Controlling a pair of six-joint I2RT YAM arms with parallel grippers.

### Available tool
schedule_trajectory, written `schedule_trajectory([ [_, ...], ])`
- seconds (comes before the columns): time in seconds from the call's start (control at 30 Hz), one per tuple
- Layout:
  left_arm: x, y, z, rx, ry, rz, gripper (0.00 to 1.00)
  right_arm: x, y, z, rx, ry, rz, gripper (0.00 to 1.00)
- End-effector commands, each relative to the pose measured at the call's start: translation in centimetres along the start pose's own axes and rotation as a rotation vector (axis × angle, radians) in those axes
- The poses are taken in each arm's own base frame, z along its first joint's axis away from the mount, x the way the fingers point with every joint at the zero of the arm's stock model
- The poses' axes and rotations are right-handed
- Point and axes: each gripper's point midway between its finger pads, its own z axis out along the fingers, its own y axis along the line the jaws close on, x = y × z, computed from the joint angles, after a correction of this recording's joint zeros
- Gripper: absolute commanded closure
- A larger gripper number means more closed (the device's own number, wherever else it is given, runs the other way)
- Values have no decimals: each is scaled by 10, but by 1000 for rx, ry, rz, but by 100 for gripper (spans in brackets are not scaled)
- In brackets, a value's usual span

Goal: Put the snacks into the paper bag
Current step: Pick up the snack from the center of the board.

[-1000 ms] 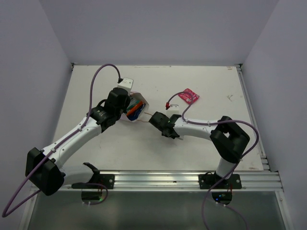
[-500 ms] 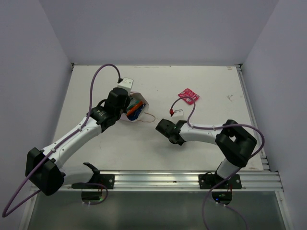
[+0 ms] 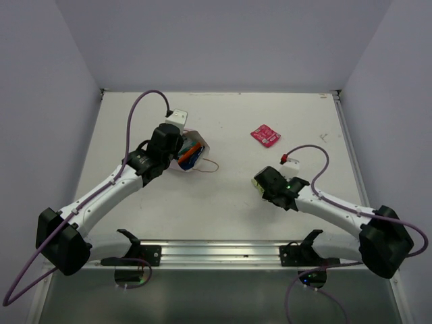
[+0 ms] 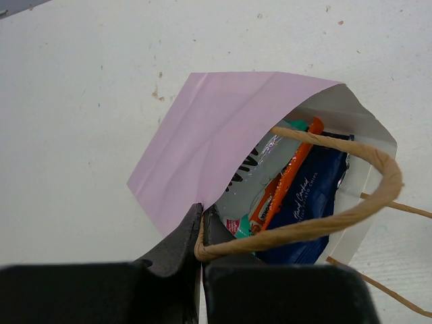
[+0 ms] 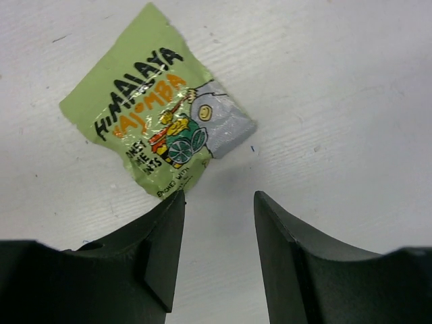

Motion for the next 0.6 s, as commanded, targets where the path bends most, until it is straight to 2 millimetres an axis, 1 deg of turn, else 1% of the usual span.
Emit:
schedule_trajectory([
  [0.0, 0, 6, 3, -18, -5, -14, 100, 0, 10, 1, -85, 11, 287, 51],
  [0.13, 0, 5, 3, -17, -2, -11, 100, -3, 14, 2, -112, -6, 380, 50],
  [0.2, 0, 6, 3, -19, -3, -14, 100, -3, 18, 6, -103, 1, 405, 50],
  [0.27, -1, 6, 3, -19, -5, -15, 100, 3, 21, 12, -98, 22, 422, 50],
  [0.3, 0, 5, 3, -20, -4, -14, 100, 2, 26, 13, -114, 22, 439, 50],
  [0.37, 0, 6, 3, -22, -4, -14, 100, 8, 26, 19, -94, 37, 448, 50],
  [0.43, -1, 6, 2, -23, -5, -14, 100, 9, 28, 23, -92, 35, 451, 50],
  [0.57, 0, 7, 2, -24, -3, -15, 100, 11, 23, 28, -65, 23, 443, 50],
])
